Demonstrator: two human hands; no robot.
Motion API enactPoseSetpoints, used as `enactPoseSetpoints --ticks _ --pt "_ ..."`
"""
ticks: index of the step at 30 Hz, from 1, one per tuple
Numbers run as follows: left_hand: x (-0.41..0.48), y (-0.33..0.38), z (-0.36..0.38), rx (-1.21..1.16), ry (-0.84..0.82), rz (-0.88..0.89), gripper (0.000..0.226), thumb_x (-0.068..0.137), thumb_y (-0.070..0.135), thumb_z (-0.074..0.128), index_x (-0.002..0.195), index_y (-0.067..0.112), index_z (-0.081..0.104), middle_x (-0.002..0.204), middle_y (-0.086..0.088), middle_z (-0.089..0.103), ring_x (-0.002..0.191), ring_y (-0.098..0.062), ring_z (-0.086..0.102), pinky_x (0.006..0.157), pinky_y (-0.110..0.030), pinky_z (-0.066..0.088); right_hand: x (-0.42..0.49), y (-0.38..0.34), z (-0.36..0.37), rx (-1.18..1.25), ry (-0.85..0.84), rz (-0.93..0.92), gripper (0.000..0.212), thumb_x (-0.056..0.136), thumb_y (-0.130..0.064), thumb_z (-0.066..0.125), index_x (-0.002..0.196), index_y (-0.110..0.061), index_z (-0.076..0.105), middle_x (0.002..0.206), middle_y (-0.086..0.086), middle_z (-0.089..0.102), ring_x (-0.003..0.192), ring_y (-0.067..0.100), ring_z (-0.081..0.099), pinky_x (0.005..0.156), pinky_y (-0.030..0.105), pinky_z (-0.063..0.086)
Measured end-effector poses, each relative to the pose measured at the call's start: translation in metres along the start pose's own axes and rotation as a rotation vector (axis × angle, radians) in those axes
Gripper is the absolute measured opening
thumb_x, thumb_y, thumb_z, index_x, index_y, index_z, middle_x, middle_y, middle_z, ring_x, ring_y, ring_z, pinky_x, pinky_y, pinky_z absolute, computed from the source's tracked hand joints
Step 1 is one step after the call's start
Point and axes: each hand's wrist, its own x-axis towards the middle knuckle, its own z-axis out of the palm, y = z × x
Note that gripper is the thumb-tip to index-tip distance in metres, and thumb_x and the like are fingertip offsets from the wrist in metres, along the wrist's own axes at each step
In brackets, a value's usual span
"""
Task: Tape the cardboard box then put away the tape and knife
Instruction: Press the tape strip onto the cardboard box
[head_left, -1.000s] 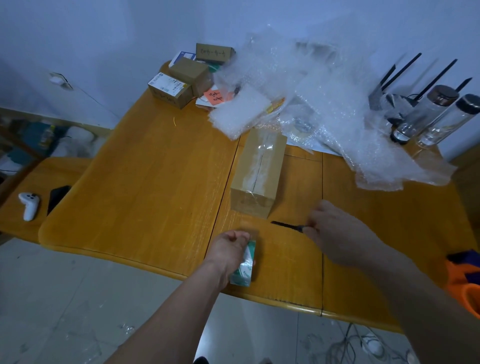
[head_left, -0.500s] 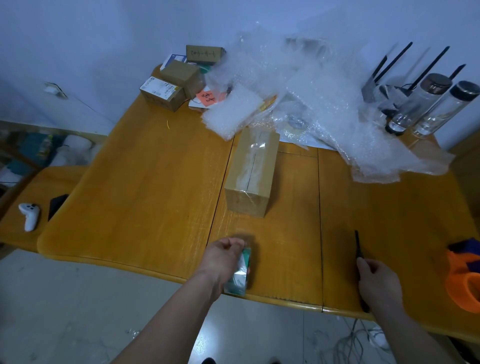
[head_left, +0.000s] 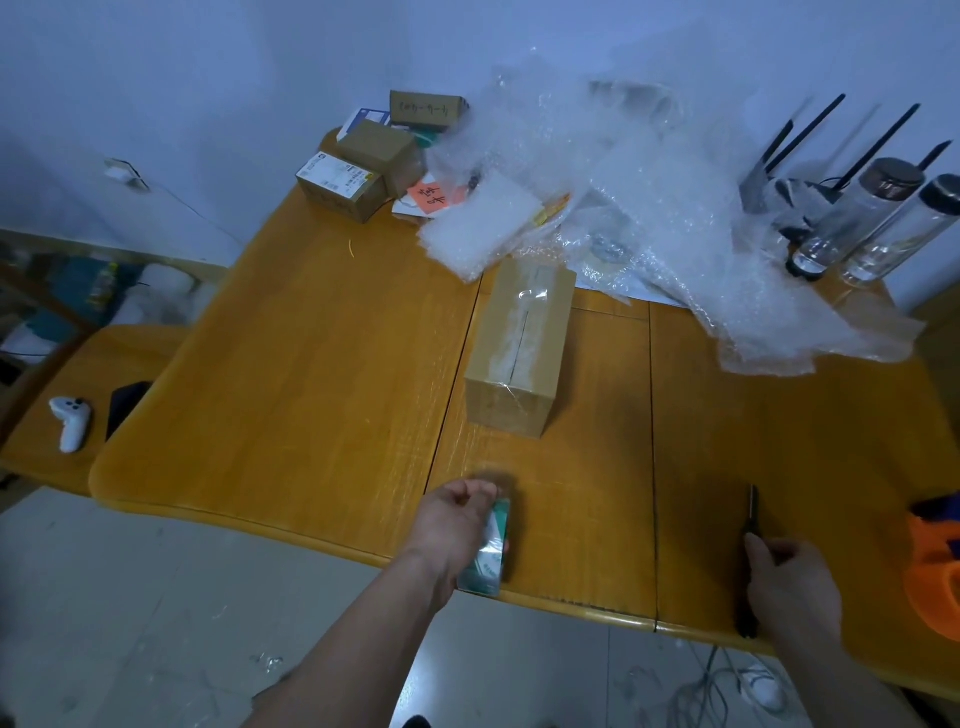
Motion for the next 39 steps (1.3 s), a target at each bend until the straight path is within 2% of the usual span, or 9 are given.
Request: enactPoseSetpoints --ticks 2,5,8,11,14,17,23,31,39 --pt "-0.001 0.000 -0.001 -0.010 -0.001 -0.002 0.019 0.102 0.033 0.060 0.103 0.020 0.073 0.099 -0.006 0.075 0.074 -0.018 0.074 0.057 -0.028 0.058 -0.004 -0.012 -0.006 -0.018 0.034 -0.040 0.039 0.098 -0.043 0.060 0.115 -0.008 0.062 0.102 0.018 0.066 0.089 0.039 0.064 0.073 0.053 0.058" --pt "-0.003 -0.002 -0.001 -0.016 -0.013 -0.013 0.017 0.101 0.033 0.061 0.102 0.021 0.072 0.094 -0.004 0.075 0.048 -0.007 0.072 0.043 -0.018 0.053 -0.018 -0.062 -0.012 0.030 0.052 -0.293 0.046 0.097 -0.050 0.054 0.122 -0.012 0.060 0.118 0.015 0.065 0.108 0.035 0.062 0.089 0.061 0.055" --pt "-0.006 -0.008 -0.002 -0.016 -0.021 -0.031 0.015 0.101 0.032 0.061 0.101 0.022 0.073 0.096 -0.005 0.075 0.048 -0.010 0.073 0.047 -0.022 0.057 -0.047 -0.142 -0.010 0.067 0.004 -0.698 0.054 0.098 -0.054 0.048 0.137 -0.018 0.055 0.137 0.006 0.060 0.126 0.027 0.055 0.105 0.056 0.046" --pt "-0.008 -0.012 -0.002 -0.040 -0.030 -0.027 0.014 0.102 0.028 0.061 0.101 0.020 0.073 0.099 -0.008 0.076 0.045 -0.008 0.072 0.047 -0.023 0.056 -0.083 -0.211 0.001 0.007 -0.015 -1.092 0.059 0.099 -0.054 0.043 0.145 -0.019 0.050 0.146 0.002 0.056 0.137 0.023 0.048 0.112 0.051 0.038" --pt "-0.009 -0.011 -0.003 -0.046 -0.028 -0.029 0.014 0.102 0.028 0.060 0.100 0.021 0.072 0.100 -0.010 0.076 0.053 -0.014 0.073 0.051 -0.025 0.057 -0.100 -0.243 0.020 -0.226 -0.106 -1.302 0.063 0.103 -0.056 0.034 0.155 -0.022 0.038 0.161 0.001 0.040 0.151 0.023 0.030 0.124 0.052 0.019" --pt "-0.008 -0.011 -0.004 -0.060 -0.033 -0.028 0.013 0.102 0.026 0.061 0.100 0.020 0.072 0.099 -0.011 0.076 0.051 -0.014 0.073 0.048 -0.024 0.056 -0.094 -0.244 0.038 -0.382 -0.129 -1.354 0.061 0.105 -0.055 0.028 0.158 -0.024 0.031 0.167 0.000 0.029 0.155 0.022 0.019 0.125 0.049 0.010" --pt "-0.004 -0.016 -0.006 -0.064 -0.043 -0.022 0.013 0.102 0.028 0.061 0.099 0.020 0.072 0.096 -0.008 0.076 0.042 -0.005 0.069 0.043 -0.019 0.052 -0.087 -0.234 0.052 -0.397 -0.011 -1.424 0.061 0.103 -0.052 0.034 0.155 -0.020 0.039 0.162 0.004 0.039 0.152 0.026 0.028 0.123 0.049 0.022" --pt "-0.002 -0.020 -0.005 -0.115 -0.048 -0.019 0.012 0.100 0.026 0.065 0.095 0.019 0.074 0.090 -0.010 0.077 0.048 -0.012 0.071 0.048 -0.024 0.055 -0.087 -0.229 0.063 -0.352 0.114 -1.431 0.064 0.094 -0.054 0.050 0.148 -0.018 0.048 0.153 0.008 0.050 0.144 0.029 0.042 0.117 0.048 0.033" --pt "0.000 -0.023 -0.005 -0.137 -0.064 -0.023 0.012 0.098 0.029 0.068 0.094 0.019 0.072 0.087 -0.011 0.077 0.056 -0.021 0.073 0.056 -0.031 0.060 -0.087 -0.227 0.072 -0.334 0.181 -1.430 0.079 0.082 -0.053 0.072 0.148 -0.018 0.047 0.152 0.007 0.051 0.143 0.029 0.042 0.117 0.048 0.032"
